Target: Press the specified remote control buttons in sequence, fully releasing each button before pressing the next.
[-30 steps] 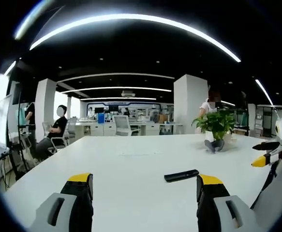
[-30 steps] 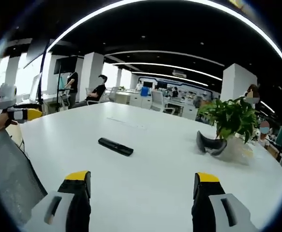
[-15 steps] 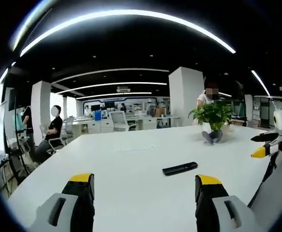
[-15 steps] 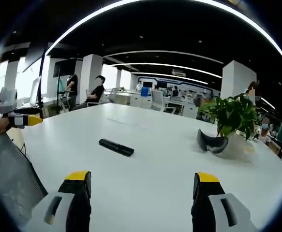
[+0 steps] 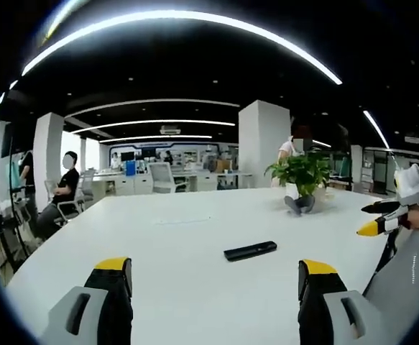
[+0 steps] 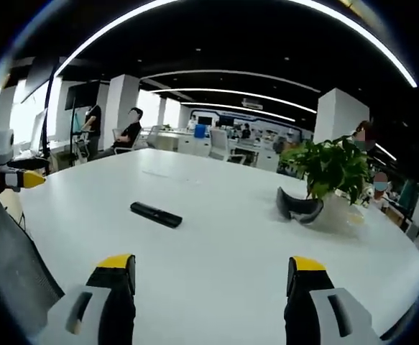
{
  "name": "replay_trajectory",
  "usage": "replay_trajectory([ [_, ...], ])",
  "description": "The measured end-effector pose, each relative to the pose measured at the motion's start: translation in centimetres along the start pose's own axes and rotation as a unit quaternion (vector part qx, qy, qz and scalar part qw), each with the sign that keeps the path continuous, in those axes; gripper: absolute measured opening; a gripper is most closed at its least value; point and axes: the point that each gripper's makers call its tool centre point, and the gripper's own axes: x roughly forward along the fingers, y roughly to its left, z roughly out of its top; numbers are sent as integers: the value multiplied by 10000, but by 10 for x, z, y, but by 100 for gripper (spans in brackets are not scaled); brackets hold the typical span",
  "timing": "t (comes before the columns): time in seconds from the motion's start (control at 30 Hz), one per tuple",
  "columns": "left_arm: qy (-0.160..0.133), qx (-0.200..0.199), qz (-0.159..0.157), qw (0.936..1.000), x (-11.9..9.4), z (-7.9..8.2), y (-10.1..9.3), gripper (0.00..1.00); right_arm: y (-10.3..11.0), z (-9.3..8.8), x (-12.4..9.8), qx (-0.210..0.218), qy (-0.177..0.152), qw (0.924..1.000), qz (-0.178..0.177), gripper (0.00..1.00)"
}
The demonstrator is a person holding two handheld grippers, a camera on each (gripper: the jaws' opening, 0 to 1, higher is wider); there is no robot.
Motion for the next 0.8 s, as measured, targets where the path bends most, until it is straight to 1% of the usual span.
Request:
replay_trajectory([
  [0.07,156,-28,-39,9999,1,-6,1,100,-3,1,0,-29,-11,10000,-85,86],
  [0.1,186,-29,-7,9998,1,-6,2,100,-3,0,0,-27,2,10000,-85,86],
  [0.13,137,-23,27,9999,0,-4,4,99,-3,-1,0,-37,35,10000,-71,86],
  [0.17,8,-46,161,9999,-1,1,9,99,-2,-1,1,-62,38,10000,-40,86],
  [0.23,9,-66,317,9995,-2,1,14,99,1,-2,2,-31,85,9999,68,86],
  [0.3,183,-84,401,9990,0,-3,18,100,7,-2,3,40,65,9997,230,86],
  [0.4,490,-117,299,9983,0,-11,16,100,8,2,1,44,-3,9996,292,84],
  [0.43,558,-173,230,9980,0,-13,15,100,8,5,-1,17,-48,9996,295,83],
  [0.47,633,-192,81,9978,0,-14,13,100,4,9,-4,41,-142,9997,218,83],
  [0.5,705,2,-20,9975,-1,-13,14,100,1,12,-7,134,-230,9996,120,82],
  [0.53,793,315,-48,9963,0,-11,18,100,-5,19,-10,227,-419,9989,3,81],
  [0.57,920,458,-173,9946,0,-11,17,100,-6,20,-11,268,-443,9987,-28,80],
  [0.6,1086,442,-320,9926,1,-13,16,100,-10,22,-14,479,-450,9978,-83,79],
  [0.63,1204,340,-516,9908,3,-13,12,100,-10,24,-16,781,-516,9956,-65,78],
  [0.67,1244,252,-821,9885,7,-11,6,100,-7,33,-19,1052,-770,9914,65,77],
  [0.7,1280,224,-997,9865,10,-9,3,100,-5,37,-20,1104,-900,9897,115,75],
  [0.73,1302,213,-1087,9853,13,-7,3,98,-4,34,-22,1021,-843,9911,102,73],
  [0.77,1388,319,-1239,9820,19,-4,0,97,-3,34,-22,954,-833,9919,112,70],
  [0.8,1520,478,-1276,9789,25,-3,1,97,-1,33,-21,734,-792,9941,132,68],
])
